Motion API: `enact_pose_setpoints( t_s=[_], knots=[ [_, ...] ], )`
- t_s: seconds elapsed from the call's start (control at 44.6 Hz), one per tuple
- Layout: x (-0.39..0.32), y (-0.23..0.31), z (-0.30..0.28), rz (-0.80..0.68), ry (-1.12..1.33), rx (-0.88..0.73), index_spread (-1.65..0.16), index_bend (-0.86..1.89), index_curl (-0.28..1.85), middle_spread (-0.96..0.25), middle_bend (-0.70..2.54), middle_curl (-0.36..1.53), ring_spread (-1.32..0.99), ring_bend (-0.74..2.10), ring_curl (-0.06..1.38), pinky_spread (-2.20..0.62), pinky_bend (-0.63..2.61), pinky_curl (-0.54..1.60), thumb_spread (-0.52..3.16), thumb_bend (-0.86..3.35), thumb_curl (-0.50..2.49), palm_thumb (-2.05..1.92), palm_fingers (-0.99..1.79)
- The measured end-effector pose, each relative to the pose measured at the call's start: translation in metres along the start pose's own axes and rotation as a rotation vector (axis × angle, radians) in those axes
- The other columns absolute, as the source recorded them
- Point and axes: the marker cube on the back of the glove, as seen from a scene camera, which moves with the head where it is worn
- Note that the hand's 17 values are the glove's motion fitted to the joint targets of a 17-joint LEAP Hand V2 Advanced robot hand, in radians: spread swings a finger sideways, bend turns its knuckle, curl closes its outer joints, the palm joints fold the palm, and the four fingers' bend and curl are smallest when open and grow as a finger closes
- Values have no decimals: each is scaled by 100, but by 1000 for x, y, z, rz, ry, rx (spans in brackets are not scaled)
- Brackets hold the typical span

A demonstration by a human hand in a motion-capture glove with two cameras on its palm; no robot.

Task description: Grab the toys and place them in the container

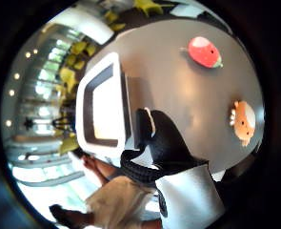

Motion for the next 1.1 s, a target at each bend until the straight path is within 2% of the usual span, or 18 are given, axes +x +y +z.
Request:
enact_pose_setpoints(
  t_s=[0.067, 0.157, 0.291, 0.359, 0.426, 0.56, 0.695, 0.74, 0.762, 0.874, 0.896, 0.919, 0.964, 1.008, 1.098],
  knots=[
    [38, -34, -5, -24, 220, -22, -25, -1, 11, -3, 12, 19, -8, 38, 21, -4, 104, 38, 135, -1, 22, 4, -30],
    [69, -78, 2, -28, 297, -50, -26, -2, 9, -2, 11, 19, -7, 38, 22, -4, 108, 39, 133, -1, 23, 4, -35],
    [117, -138, 33, 107, 338, -155, -26, -2, 6, -2, 9, 19, -6, 35, 23, -4, 112, 40, 128, -1, 25, 6, -41],
    [113, -158, 51, 162, 366, -197, -25, -2, 6, -1, 8, 18, -5, 32, 24, -4, 114, 40, 127, -1, 25, 6, -44],
    [71, -167, 67, 207, 420, -211, -26, -2, 5, -1, 8, 18, -4, 27, 23, -3, 116, 40, 125, -1, 26, 8, -46],
    [63, -186, 97, 358, 332, -233, -26, -1, 4, 1, 6, 17, -2, 19, 23, 0, 123, 42, 123, 0, 28, 12, -47],
    [83, -209, 124, 282, 209, -265, -27, 2, 5, 3, 4, 14, 1, 19, 23, 3, 136, 44, 123, 1, 29, 18, -41],
    [84, -213, 130, 307, 150, -241, -28, 5, 5, 3, 7, 14, 2, 23, 25, 4, 134, 43, 126, 3, 30, 23, -30],
    [83, -213, 131, 330, 123, -225, -29, 9, 6, 2, 12, 15, 1, 32, 27, 3, 128, 42, 129, 5, 32, 27, -12],
    [77, -215, 123, 340, 119, -153, -31, 25, 12, -4, 23, 18, -8, 60, 32, -9, 112, 36, 138, 16, 37, 44, 41],
    [75, -215, 119, 331, 132, -141, -31, 24, 11, -5, 22, 18, -10, 63, 32, -12, 111, 34, 140, 17, 38, 47, 45],
    [73, -214, 116, 315, 147, -132, -31, 22, 11, -7, 26, 19, -13, 70, 34, -16, 112, 34, 140, 20, 40, 51, 60],
    [68, -213, 109, 249, 179, -121, -31, 19, 11, -9, 26, 20, -18, 75, 35, -21, 111, 32, 140, 22, 42, 56, 65],
    [62, -210, 99, 152, 217, -105, -32, 25, 13, -13, 32, 23, -23, 80, 39, -27, 109, 33, 129, 23, 47, 64, 85],
    [65, -193, 67, 36, 241, -64, -32, 29, 16, -18, 36, 26, -31, 84, 43, -33, 104, 34, 119, 23, 52, 69, 91]
  ],
)
